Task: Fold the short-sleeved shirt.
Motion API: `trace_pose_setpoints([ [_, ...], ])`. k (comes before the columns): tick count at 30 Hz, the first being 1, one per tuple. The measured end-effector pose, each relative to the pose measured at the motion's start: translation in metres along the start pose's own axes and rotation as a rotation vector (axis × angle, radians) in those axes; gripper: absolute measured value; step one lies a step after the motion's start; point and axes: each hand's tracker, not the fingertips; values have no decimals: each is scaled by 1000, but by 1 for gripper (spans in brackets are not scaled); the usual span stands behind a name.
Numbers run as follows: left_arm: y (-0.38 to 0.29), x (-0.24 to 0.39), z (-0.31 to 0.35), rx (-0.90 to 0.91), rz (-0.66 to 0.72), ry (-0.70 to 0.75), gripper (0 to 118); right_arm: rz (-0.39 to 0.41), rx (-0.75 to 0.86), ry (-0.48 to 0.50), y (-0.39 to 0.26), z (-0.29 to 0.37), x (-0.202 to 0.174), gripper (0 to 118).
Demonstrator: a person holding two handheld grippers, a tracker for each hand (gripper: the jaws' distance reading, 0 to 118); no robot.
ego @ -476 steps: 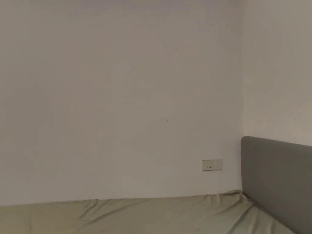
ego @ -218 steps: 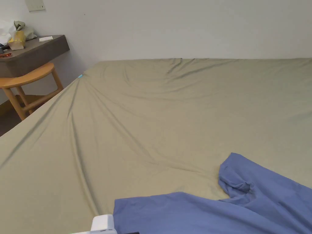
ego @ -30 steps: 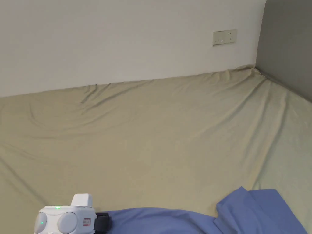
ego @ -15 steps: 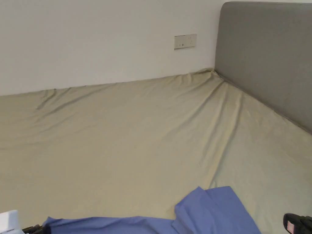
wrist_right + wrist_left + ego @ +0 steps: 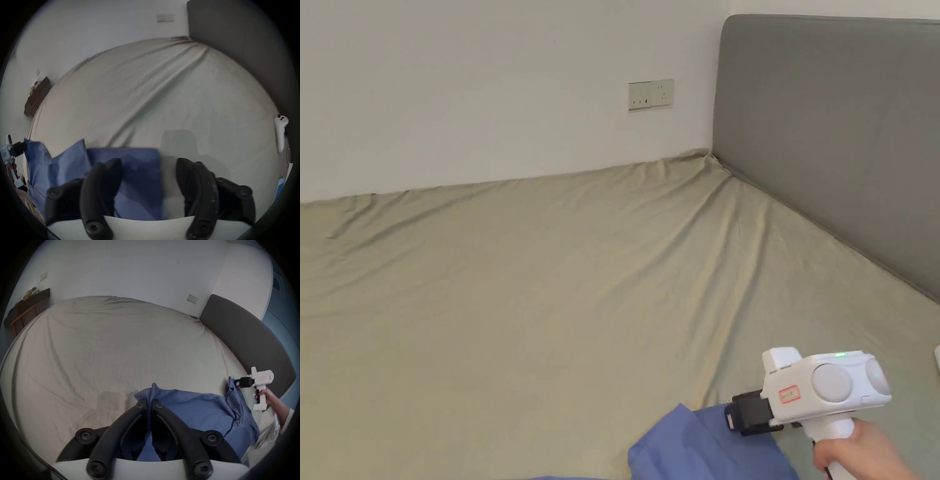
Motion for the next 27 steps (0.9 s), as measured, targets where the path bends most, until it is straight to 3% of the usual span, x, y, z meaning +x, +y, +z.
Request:
trace_pose_setpoints([
  [1, -1, -1, -1, -5, 24, -13, 3, 9, 2, 19, -6, -2, -8, 70],
  [3, -3, -1, -2, -6, 22, -5, 3, 96, 66, -63, -17, 4, -23, 66],
  [4, -4, -1, -3, -10, 16, -1, 3, 77, 46, -45, -20, 5, -24, 57],
  [5, -5, -1, -3, -16, 12, 1, 3, 77, 59, -53, -23, 10, -23, 45],
  [6, -6, -1, -4, -15, 15, 3, 3, 52, 92, -25, -26, 18, -18, 10],
  [7, -7, -2, -4, -14, 24, 2, 3, -12, 106, 87, -32, 23, -15, 1],
  [8, -8, -3, -2, -12, 35, 3, 3, -17, 119, 98, -36, 30, -16, 1],
  [11, -8, -6, 5, -1, 50, 3, 3, 107, 185, 30, -47, 52, -33, 1],
  [12, -7, -6, 10, 11, 56, 5, 3, 108, 208, 30, -50, 62, -36, 1],
  [14, -2, -3, 27, 44, 72, 8, 3, 74, 309, 29, -54, 89, -41, 1],
  [18, 20, 4, 81, 232, 52, 31, 3, 83, 621, -51, -52, 166, -55, 1],
  [20, 43, 10, 105, 282, 38, 4, 3, 63, 742, -38, -40, 202, -61, 1],
  [24, 93, 21, 146, 403, 16, 45, 3, 77, 844, -87, 7, 253, -67, 1],
  [27, 133, 24, 176, 498, 48, 18, 3, -2, 955, -64, 37, 293, -74, 1],
])
